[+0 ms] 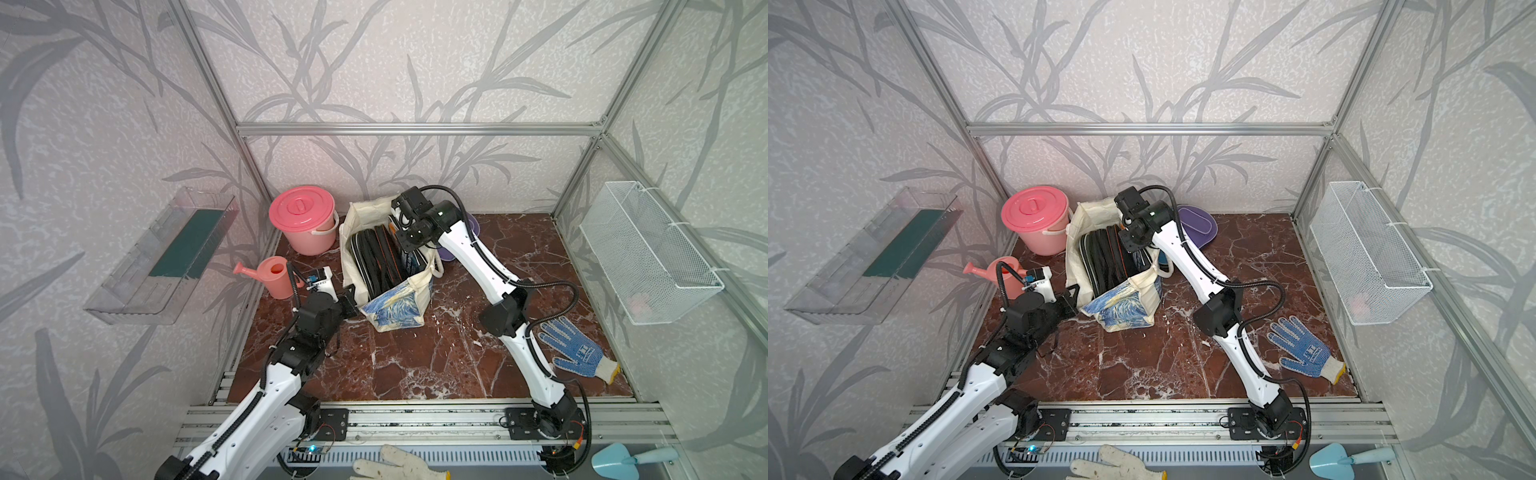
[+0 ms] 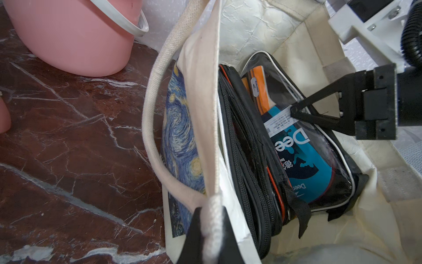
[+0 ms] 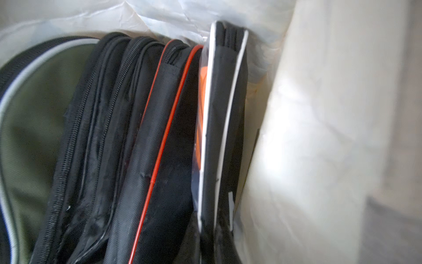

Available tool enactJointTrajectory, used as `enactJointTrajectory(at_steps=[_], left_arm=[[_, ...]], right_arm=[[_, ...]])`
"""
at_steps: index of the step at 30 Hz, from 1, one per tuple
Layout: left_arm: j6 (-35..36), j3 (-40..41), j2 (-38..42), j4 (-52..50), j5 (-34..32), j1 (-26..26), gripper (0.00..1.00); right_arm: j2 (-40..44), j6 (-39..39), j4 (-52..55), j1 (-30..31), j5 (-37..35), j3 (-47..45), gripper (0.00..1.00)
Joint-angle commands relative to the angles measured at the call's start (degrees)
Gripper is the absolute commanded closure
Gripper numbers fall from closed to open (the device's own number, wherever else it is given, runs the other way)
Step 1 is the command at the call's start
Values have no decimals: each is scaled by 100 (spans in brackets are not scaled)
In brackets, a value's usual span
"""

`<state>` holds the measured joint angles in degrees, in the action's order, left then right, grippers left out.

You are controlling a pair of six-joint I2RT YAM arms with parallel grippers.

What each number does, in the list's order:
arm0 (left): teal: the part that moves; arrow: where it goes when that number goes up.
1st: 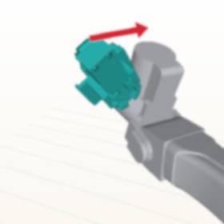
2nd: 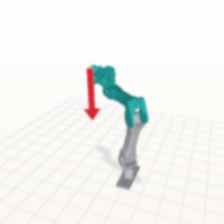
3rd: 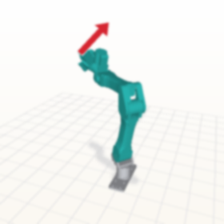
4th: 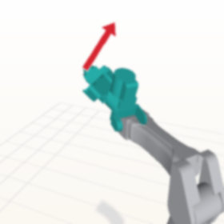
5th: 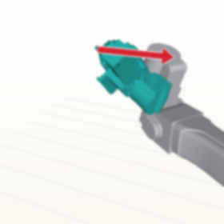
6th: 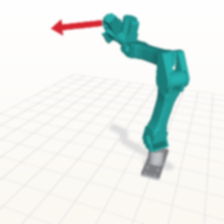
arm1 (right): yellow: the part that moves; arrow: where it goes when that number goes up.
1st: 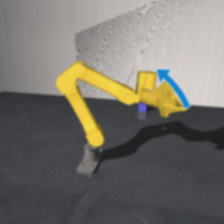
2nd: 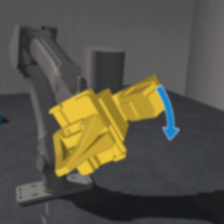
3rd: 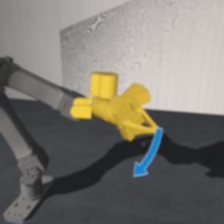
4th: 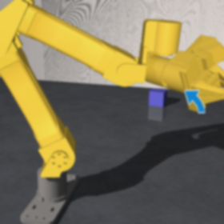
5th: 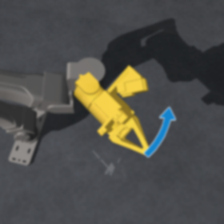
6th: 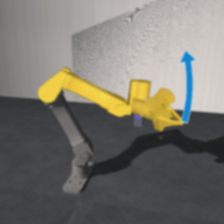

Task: Remove the ping pong set from the canvas bag
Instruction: Pick up the ping pong set from the canvas bag.

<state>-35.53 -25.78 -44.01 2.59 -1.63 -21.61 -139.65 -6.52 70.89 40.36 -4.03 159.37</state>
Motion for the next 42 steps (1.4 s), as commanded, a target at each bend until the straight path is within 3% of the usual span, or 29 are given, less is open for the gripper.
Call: enactJointTrajectory(at_steps=[1,24,42], left_arm=[[134,-160,-52,-77,9,-10,100],[176,-197,-209,-16,-39,-10,100],[125,-107,-102,-78,-173,-8,100]], right_arm=[[704,-3,53,35,244,315,100],[1724,-459,-398,-97,822,306,100],[2547,-1685,-1635,-1177,1935,-260,100]])
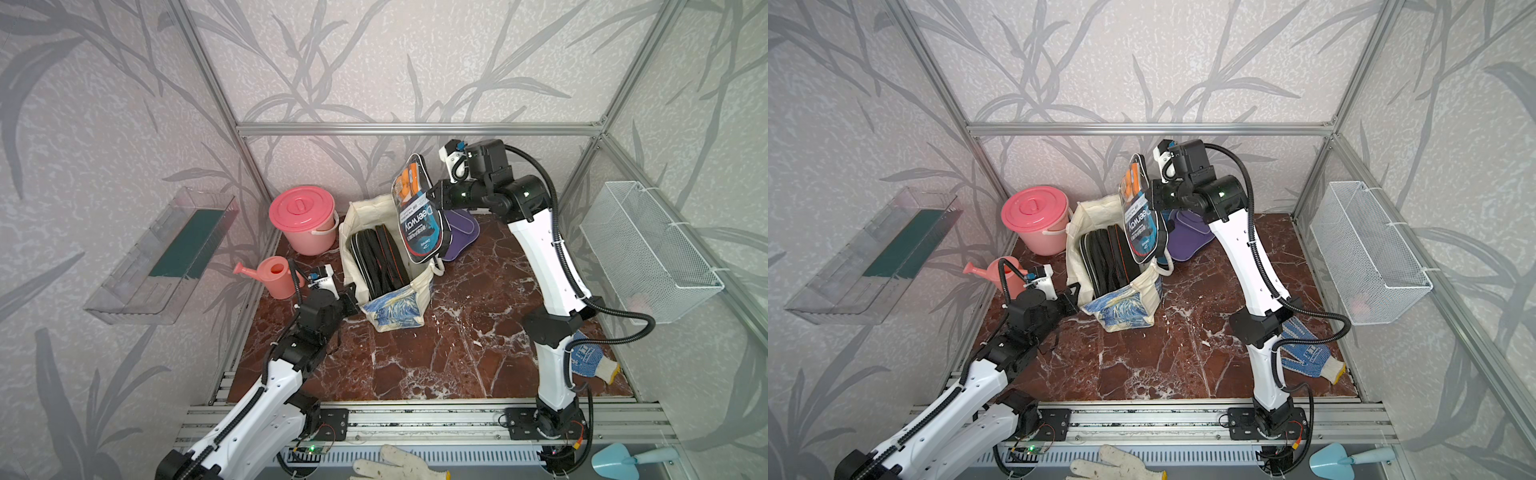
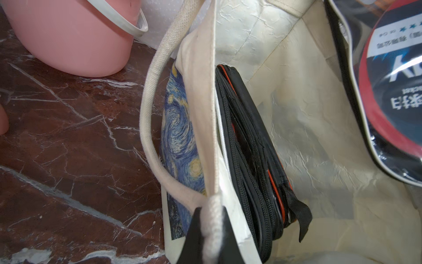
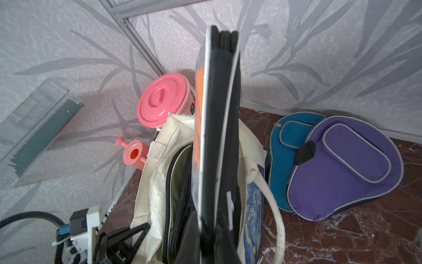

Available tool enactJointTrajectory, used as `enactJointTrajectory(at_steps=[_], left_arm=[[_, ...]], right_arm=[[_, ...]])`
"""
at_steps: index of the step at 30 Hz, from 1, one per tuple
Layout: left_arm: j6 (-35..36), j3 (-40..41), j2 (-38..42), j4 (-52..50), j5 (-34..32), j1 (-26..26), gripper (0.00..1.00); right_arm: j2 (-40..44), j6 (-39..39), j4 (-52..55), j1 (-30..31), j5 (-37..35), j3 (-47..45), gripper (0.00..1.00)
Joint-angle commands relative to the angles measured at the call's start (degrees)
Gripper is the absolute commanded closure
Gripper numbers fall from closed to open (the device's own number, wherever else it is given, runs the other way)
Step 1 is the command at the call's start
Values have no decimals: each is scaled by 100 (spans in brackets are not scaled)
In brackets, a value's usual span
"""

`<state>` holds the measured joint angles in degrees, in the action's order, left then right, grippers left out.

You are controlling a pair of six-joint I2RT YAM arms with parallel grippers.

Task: Remove the ping pong set from the canvas bag
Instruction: Pick up the ping pong set from the canvas bag, then place the ping pong set at the ping pong set.

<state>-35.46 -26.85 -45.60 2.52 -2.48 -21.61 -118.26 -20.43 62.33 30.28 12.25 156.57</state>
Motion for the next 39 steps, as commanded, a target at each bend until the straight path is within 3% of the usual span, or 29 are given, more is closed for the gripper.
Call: enactJointTrajectory(at_steps=[1,19,39], left_arm=[[114,-7,43,-80,-95,-10,100],[71,-99,175,-405,-166,-9,100],[134,-268,236,-648,-148,-9,100]], right_arm=[[449,-373,-885,-255,369,-38,100],[892,-1131,-2490,-1687,1115,-1829,100],[44,-2044,-4574,-2469,1754,-3195,100]])
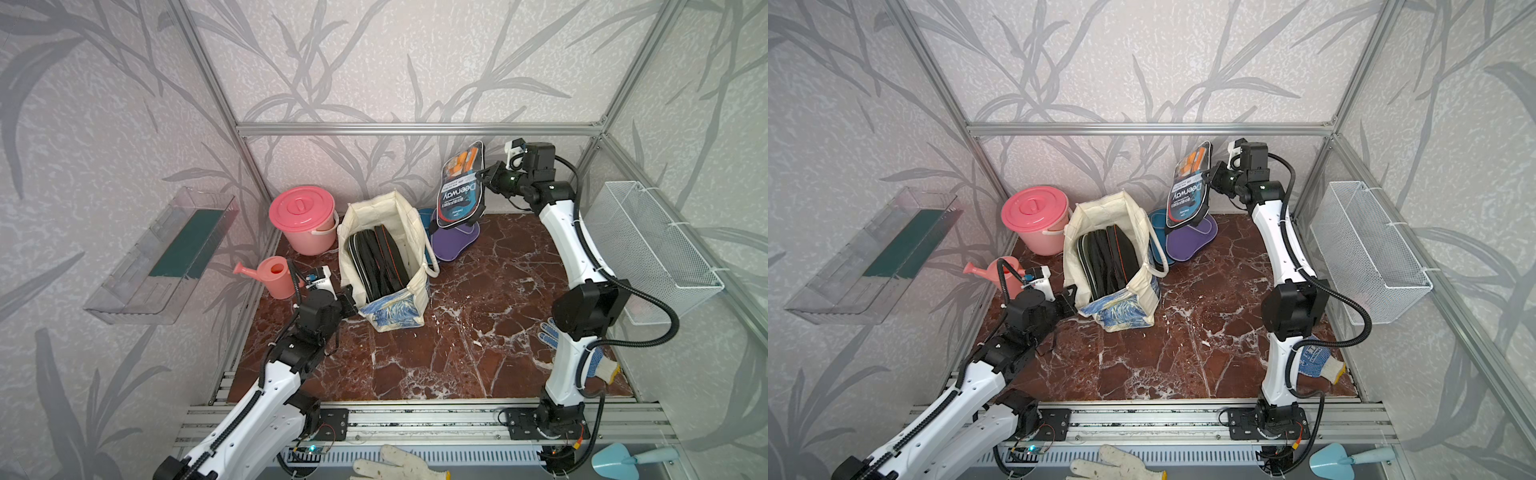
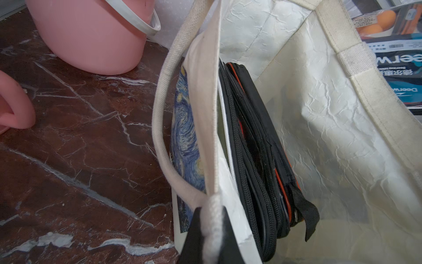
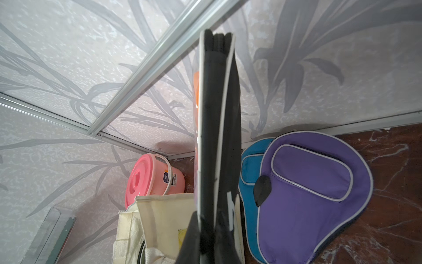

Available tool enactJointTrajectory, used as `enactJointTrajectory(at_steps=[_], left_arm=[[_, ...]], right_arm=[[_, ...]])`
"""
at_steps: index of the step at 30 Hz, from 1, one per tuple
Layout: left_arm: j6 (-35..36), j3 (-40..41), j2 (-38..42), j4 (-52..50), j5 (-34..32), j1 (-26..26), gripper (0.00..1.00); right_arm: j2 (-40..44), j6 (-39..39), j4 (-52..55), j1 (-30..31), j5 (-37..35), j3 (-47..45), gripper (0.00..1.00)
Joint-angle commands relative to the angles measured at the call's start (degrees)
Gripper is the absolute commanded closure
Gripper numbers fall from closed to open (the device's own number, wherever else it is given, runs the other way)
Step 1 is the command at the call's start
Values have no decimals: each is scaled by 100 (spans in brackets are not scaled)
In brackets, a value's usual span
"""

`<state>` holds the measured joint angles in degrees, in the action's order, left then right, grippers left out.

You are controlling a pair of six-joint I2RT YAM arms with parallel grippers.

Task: Remove the ping pong set from the canvas bag
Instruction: Place the ping pong set at the ping pong set.

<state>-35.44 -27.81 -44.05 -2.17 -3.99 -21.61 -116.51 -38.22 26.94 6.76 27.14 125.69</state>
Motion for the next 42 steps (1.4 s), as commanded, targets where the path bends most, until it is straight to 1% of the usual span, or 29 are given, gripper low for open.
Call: enactJointTrajectory(at_steps=[1,4,9,18,23,29,42], left_arm=[[138,-181,78,-194,4,-6,100],[138,-198,81,-197,4,-10,100],[172,-224,12,-195,30,-10,100],[160,-251,-95,-142,69,-10,100],[149,-260,-86,-152,95,-10,100],[136,-260,-62,-140,109,-16,100],[125,-185,28,-119,119,-13,100]], right_arm=[[-180,-296,-1179,-151,274,-211,100],[-346,-458,-1639,-249,381,-500,100],[-706,-698,-2115,-431,594,-693,100],[-1123,-951,-2474,-705,784,-975,100],[-1352,-934,-2321,-824,845,-1006,100],[-1464,-1036,-2430,-973,978,-1393,100],[-1836,-442,-1569,-1142,834,-1616,100]])
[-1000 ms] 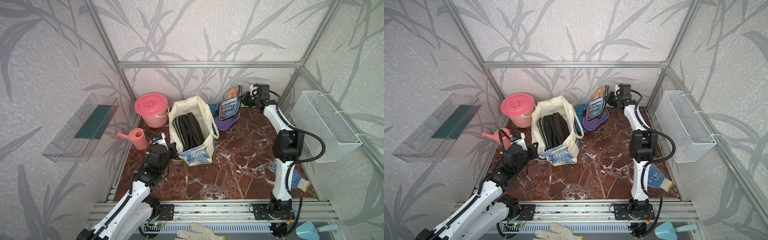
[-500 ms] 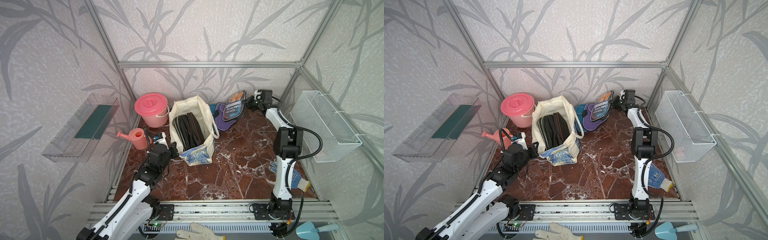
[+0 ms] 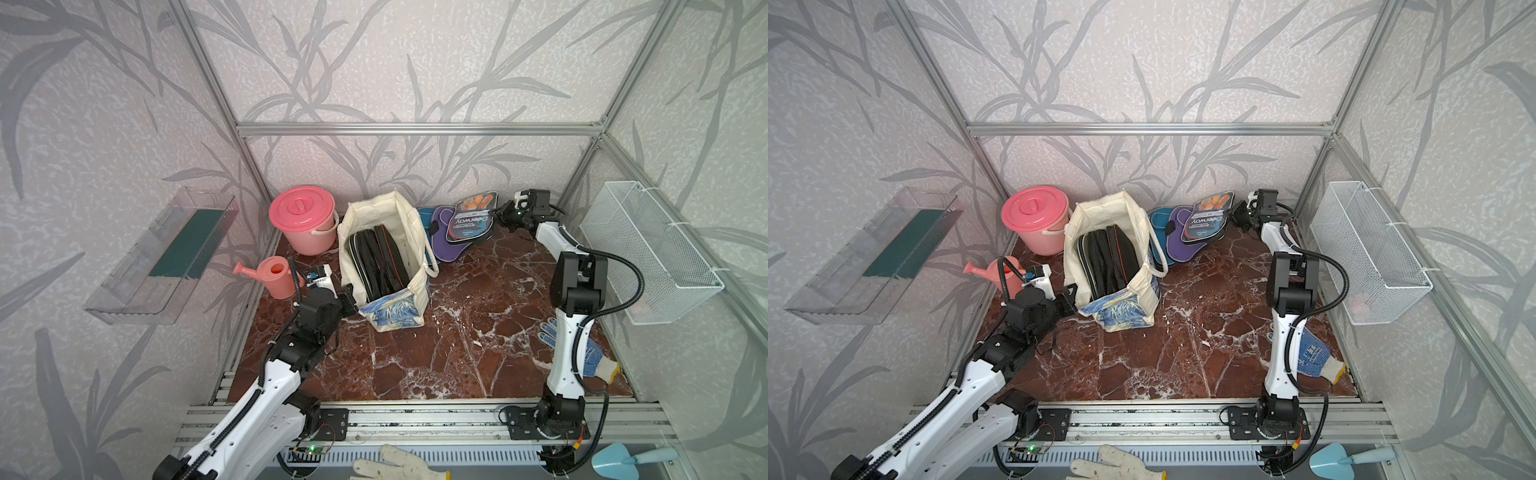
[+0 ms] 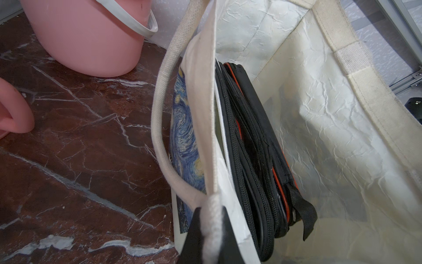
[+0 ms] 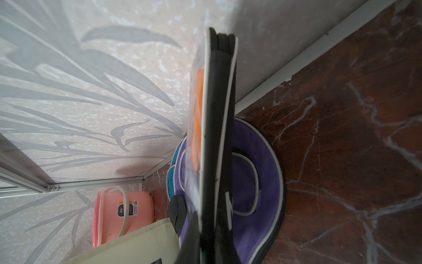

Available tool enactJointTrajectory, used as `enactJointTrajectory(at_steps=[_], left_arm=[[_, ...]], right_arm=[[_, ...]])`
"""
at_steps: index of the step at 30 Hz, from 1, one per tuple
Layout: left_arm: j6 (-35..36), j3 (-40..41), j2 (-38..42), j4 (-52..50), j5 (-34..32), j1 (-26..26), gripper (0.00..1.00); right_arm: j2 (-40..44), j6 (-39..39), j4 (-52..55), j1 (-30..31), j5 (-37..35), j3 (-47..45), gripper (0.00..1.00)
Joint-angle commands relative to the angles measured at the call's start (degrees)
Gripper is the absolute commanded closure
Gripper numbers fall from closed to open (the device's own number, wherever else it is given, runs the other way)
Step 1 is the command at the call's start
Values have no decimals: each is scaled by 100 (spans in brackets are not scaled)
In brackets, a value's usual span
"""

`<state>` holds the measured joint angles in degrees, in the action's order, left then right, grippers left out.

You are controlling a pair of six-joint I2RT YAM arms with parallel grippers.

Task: Remove the ping pong set from the canvas bag
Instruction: Place the ping pong set at the ping pong set.

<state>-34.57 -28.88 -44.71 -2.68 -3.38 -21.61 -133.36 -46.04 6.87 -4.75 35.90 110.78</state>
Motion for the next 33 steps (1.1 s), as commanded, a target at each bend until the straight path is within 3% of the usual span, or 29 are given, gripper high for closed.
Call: enactJointTrajectory(at_steps=[1,8,19,30,33], left_arm=[[38,-74,102,-74,56,-18,100],[41,-58,153,-99,89,-19,100],[37,-52,244,-133,91,-19,100],[51,-71,236,-141,135,-19,100],[47,-65,243,-144,160,-18,100]], right_arm=[[-159,409,507,12,-88,-174,100],[-147,453,234,-51,-88,-839,93],[-166,684,272,-112,-356,-1267,46],[368,1139,418,-107,-716,-1708,6],[646,1231,438,-103,-859,-1859,1]])
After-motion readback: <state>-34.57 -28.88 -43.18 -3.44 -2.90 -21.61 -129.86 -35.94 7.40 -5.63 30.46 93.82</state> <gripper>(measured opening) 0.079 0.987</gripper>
